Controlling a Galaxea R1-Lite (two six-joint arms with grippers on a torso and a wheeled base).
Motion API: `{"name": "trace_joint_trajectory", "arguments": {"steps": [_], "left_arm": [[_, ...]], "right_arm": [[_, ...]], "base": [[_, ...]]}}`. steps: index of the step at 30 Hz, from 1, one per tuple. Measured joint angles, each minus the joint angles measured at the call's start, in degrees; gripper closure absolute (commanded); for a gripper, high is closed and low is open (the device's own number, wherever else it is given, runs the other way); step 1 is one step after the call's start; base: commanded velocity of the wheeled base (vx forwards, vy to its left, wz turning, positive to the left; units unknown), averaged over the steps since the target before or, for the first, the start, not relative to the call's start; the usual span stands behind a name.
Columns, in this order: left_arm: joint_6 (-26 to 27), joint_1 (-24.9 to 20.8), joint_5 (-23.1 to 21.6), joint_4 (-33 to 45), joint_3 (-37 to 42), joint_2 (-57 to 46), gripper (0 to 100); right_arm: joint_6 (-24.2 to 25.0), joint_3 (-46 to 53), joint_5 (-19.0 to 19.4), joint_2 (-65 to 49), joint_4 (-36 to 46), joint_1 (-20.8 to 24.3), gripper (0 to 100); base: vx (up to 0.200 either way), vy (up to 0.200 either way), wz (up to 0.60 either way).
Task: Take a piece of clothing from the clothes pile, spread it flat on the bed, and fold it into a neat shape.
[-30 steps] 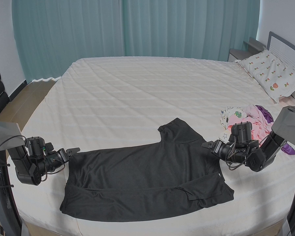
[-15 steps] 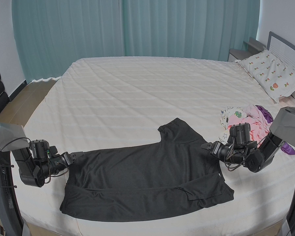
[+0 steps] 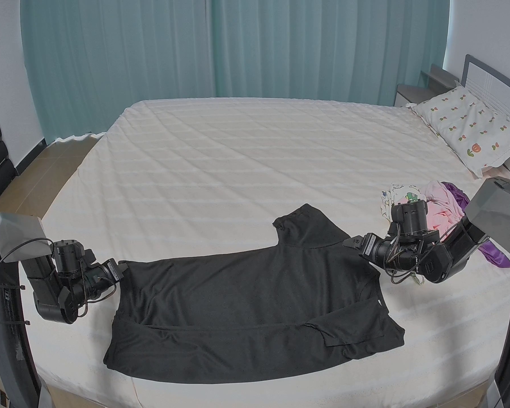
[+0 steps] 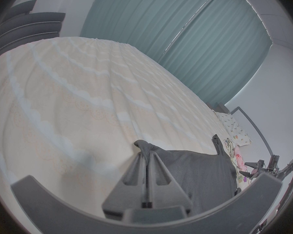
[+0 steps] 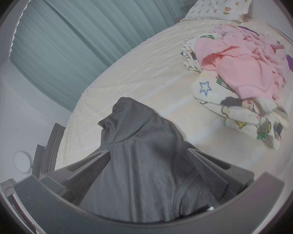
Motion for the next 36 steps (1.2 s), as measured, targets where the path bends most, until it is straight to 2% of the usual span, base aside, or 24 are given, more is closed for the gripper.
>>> {"name": "trace_joint_trajectory", "arguments": {"steps": [6,12,21,28,32,36], "left_arm": [[-4.1,0.2,0.7,-2.8,1.8,-0.5,100],[-5.0,-0.1,0.7,-5.5,4.1,-1.4,100],[-6.8,-0.3,0.6,-9.3,6.9,-2.0,100],[-9.3,-0.3,0.4,-10.4,7.8,-2.6,100],[-9.3,-0.3,0.2,-10.5,8.7,-3.1,100],[-9.3,-0.3,0.2,-10.5,9.1,-3.4,100]], "right_arm": [[-3.0,-5.9,0.2,2.8,1.5,0.1,0],[-9.5,-12.7,0.9,6.1,2.9,0.0,0],[-15.0,-25.4,1.9,12.3,7.6,-0.1,0],[-15.8,-30.9,3.2,17.5,7.9,-1.5,0],[-15.2,-32.9,6.6,19.2,8.1,-1.8,0],[-13.7,-34.2,8.0,20.1,9.1,-1.5,0]], "base": [[0.0,0.0,0.0],[0.0,0.0,0.0],[0.0,0.0,0.0],[0.0,0.0,0.0],[0.0,0.0,0.0],[0.0,0.0,0.0]]}}
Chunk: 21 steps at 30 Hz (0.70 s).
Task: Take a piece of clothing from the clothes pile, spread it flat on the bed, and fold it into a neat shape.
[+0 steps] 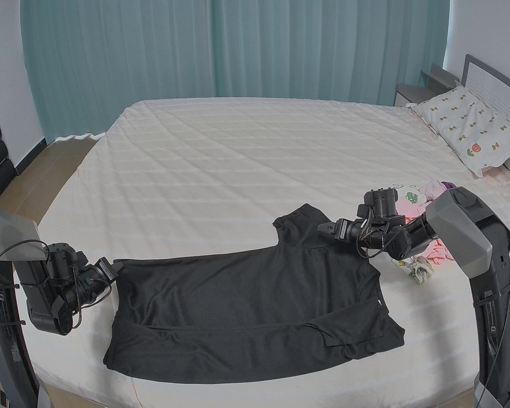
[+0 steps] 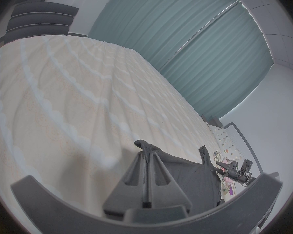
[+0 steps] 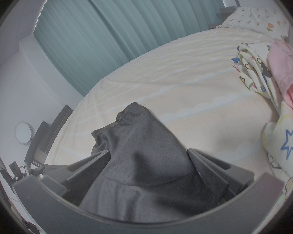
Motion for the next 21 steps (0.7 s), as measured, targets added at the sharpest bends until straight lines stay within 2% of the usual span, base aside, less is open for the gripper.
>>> {"name": "trace_joint_trajectory", "arguments": {"steps": [4,10,21], "left_arm": [[0.0,0.0,0.0,0.0,0.3,-0.2,100],[0.0,0.1,0.0,0.0,0.6,-0.2,100],[-0.1,0.1,0.0,0.0,1.0,-0.2,100]], "right_arm": [[1.4,-2.3,-0.1,1.4,0.4,0.1,0],[6.0,-5.3,-0.2,2.7,1.5,-0.2,0],[6.9,-7.4,-0.5,4.2,3.9,0.0,0]], "base": [[0.0,0.0,0.0],[0.0,0.0,0.0],[0.0,0.0,0.0]]}}
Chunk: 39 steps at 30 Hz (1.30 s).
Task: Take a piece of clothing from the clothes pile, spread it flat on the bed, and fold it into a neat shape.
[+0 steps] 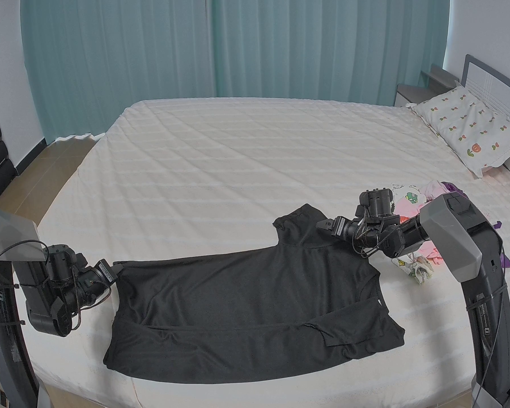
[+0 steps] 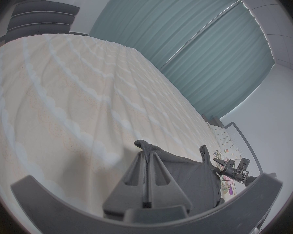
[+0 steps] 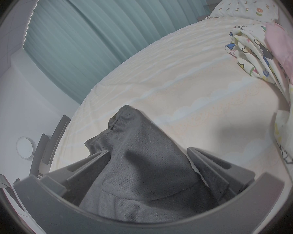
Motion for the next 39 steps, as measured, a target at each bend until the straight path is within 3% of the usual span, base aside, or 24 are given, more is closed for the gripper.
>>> {"name": "trace_joint_trajectory", "arguments": {"steps": [1,2,16,23,33,39], "left_arm": [[0.0,0.0,0.0,0.0,0.0,0.0,100],[0.0,0.0,0.0,0.0,0.0,0.0,100],[0.0,0.1,0.2,0.0,-0.1,-0.3,100],[0.1,0.1,0.5,0.1,-0.4,-1.5,100],[0.7,0.6,0.5,0.1,-1.0,-2.3,100],[0.9,1.1,0.6,0.0,-1.0,-3.0,100]], "right_arm": [[0.0,0.0,0.0,0.0,0.0,0.0,0],[0.1,0.0,0.0,0.0,0.1,0.0,100],[1.1,2.4,-0.6,-1.3,-0.4,-0.9,100],[1.6,5.3,-3.8,-3.5,-1.7,-0.9,100],[1.3,12.2,-5.4,-7.0,-11.0,-1.4,100],[0.7,16.7,-9.2,-8.2,-17.7,-1.2,100]], "base": [[0.0,0.0,0.0],[0.0,0.0,0.0],[0.0,0.0,0.0],[0.0,0.0,0.0],[0.0,0.0,0.0],[0.0,0.0,0.0]]}}
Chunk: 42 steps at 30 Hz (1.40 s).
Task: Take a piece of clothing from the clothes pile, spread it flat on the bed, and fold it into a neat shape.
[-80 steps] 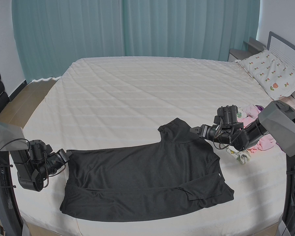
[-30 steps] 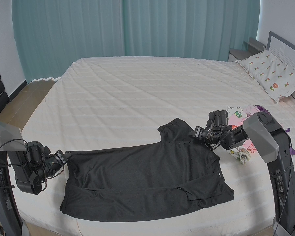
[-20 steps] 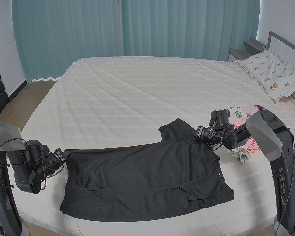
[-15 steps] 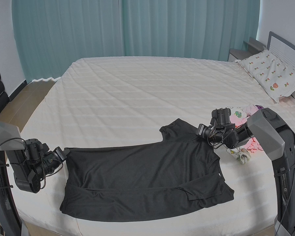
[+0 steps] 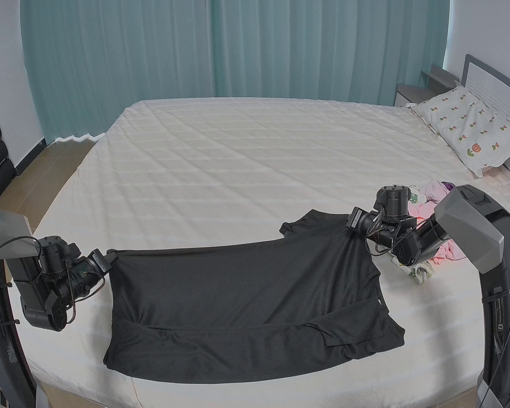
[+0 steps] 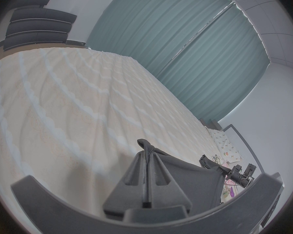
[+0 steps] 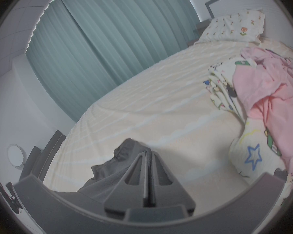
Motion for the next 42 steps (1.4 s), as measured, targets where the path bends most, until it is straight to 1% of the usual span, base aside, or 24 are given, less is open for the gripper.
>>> {"name": "trace_joint_trajectory", "arguments": {"steps": [2,6,14,16,19,21,24,33,38,42], "left_arm": [[0.0,0.2,0.0,0.0,0.1,-0.4,100],[0.0,0.5,0.1,0.0,0.4,-1.1,100],[0.0,0.9,0.1,0.0,0.9,-2.3,100],[0.0,0.9,0.1,0.0,1.0,-2.5,100],[0.2,0.9,0.1,0.0,1.5,-2.6,100],[0.9,0.9,0.1,0.0,1.9,-2.6,100],[2.4,0.8,0.0,0.1,2.8,-2.6,100],[2.5,1.3,0.1,0.0,4.8,-3.1,100],[2.4,2.1,0.2,0.0,5.6,-3.7,100],[2.3,2.4,0.2,0.0,5.7,-4.3,100]], "right_arm": [[-0.6,1.0,-1.1,-0.1,-2.3,0.0,100],[-1.1,2.3,-1.6,-0.1,-6.9,0.1,100],[-1.4,3.9,-1.6,-0.1,-9.1,0.2,100],[-1.7,4.4,-1.2,-0.3,-9.2,0.2,100],[-2.5,6.9,0.5,-1.0,-9.4,0.1,100],[-3.0,8.8,1.8,-1.7,-9.4,0.0,100],[-3.7,10.9,2.6,-2.9,-9.6,-0.3,100],[-4.1,13.8,2.9,-5.5,-9.8,-0.6,100],[-4.2,13.9,2.5,-5.6,-13.2,-0.6,100],[-4.2,13.9,2.6,-5.3,-14.0,-0.2,100]], "base": [[0.0,0.0,0.0],[0.0,0.0,0.0],[0.0,0.0,0.0],[0.0,0.0,0.0],[0.0,0.0,0.0],[0.0,0.0,0.0],[0.0,0.0,0.0],[0.0,0.0,0.0],[0.0,0.0,0.0],[0.0,0.0,0.0]]}}
